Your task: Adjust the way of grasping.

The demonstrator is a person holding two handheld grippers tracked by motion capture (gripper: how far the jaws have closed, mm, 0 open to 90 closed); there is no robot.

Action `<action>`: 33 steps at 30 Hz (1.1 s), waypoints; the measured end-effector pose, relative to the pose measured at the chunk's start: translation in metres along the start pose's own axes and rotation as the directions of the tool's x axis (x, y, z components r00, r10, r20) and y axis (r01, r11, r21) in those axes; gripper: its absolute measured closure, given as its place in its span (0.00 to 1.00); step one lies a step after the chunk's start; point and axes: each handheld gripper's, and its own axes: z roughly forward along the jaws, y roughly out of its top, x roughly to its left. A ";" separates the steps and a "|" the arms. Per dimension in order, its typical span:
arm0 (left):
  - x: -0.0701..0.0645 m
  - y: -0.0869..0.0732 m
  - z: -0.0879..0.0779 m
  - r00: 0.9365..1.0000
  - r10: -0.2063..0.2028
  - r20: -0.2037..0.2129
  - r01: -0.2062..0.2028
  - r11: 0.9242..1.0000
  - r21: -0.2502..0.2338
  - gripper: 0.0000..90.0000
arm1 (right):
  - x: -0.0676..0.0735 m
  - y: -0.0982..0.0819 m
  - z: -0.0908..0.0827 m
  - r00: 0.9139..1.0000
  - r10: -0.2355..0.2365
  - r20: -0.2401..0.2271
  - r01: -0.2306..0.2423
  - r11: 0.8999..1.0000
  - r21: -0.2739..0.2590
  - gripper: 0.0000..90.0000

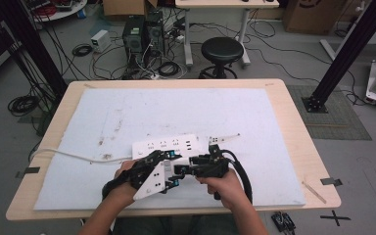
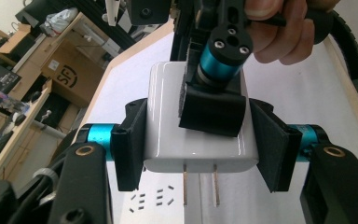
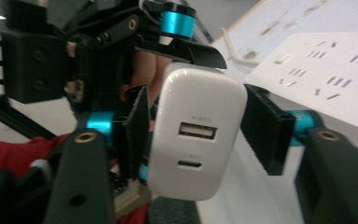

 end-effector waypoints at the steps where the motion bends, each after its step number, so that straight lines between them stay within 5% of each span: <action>1: 0.000 0.000 0.000 1.000 0.000 -0.001 0.000 1.000 -0.002 0.47 | 0.000 0.000 0.000 1.000 0.003 -0.018 -0.003 1.000 -0.005 0.60; 7: 0.000 0.000 0.000 1.000 0.016 -0.005 -0.016 1.000 0.000 0.47 | -0.004 0.000 -0.001 0.998 0.038 -0.052 -0.037 0.999 0.009 0.68; 10: 0.003 -0.002 0.001 1.000 -0.024 0.003 0.024 1.000 -0.005 0.46 | -0.005 0.000 -0.001 0.998 0.039 -0.050 -0.039 0.999 0.002 0.69; 13: 0.005 -0.005 -0.001 0.997 -0.072 -0.020 0.072 0.997 0.002 0.36 | -0.007 0.002 -0.005 0.999 0.039 -0.025 -0.039 0.999 -0.017 0.70; 15: 0.008 -0.007 -0.005 0.995 -0.096 -0.028 0.096 0.995 0.012 0.29 | -0.007 0.005 -0.013 0.999 0.036 0.038 -0.035 0.999 -0.032 0.70; 18: 0.014 -0.011 -0.012 0.988 -0.152 -0.042 0.153 0.988 0.019 0.27 | -0.007 0.008 -0.021 0.995 0.024 0.092 -0.021 0.999 -0.033 0.70; 23: 0.031 -0.023 -0.031 0.963 -0.254 -0.089 0.258 0.965 0.038 0.21 | -0.009 0.013 -0.026 0.993 0.016 0.116 -0.010 0.999 -0.049 0.70; 33: 0.053 -0.050 -0.063 0.930 -0.317 -0.187 0.336 0.938 0.082 0.21 | -0.013 0.015 -0.026 0.993 0.012 0.119 -0.005 0.998 -0.058 0.70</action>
